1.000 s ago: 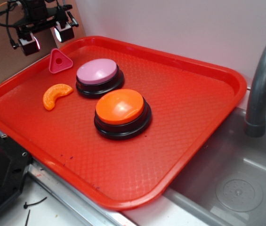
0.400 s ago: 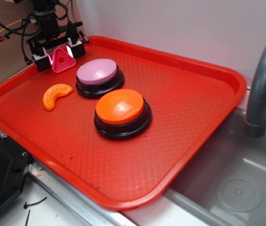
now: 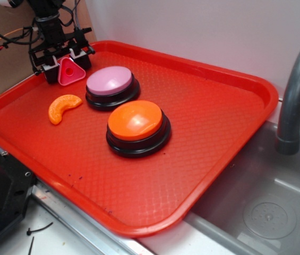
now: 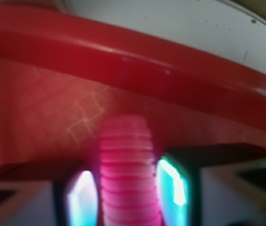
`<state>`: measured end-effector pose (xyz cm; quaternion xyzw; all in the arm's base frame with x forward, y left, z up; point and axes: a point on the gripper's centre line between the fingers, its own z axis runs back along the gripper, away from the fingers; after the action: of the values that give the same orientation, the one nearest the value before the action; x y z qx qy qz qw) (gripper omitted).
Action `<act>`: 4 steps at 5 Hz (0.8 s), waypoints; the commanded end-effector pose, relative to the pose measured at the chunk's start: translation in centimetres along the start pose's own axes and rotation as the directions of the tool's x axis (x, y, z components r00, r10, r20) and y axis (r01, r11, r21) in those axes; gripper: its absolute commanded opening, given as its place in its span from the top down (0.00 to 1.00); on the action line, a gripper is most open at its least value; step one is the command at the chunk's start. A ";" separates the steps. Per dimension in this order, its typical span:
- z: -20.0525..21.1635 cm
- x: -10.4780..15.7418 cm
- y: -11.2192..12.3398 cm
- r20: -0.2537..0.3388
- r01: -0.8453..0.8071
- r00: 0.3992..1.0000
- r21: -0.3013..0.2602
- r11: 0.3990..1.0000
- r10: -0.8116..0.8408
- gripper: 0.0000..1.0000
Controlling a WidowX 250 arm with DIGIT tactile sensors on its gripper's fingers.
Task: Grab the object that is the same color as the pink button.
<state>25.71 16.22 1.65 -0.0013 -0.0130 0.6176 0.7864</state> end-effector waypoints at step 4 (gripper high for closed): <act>11.2 -4.7 -0.9 0.052 0.709 0.703 0.029 0.704 -0.710 1.00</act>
<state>25.07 9.73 10.24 0.0208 0.0059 0.2711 0.9623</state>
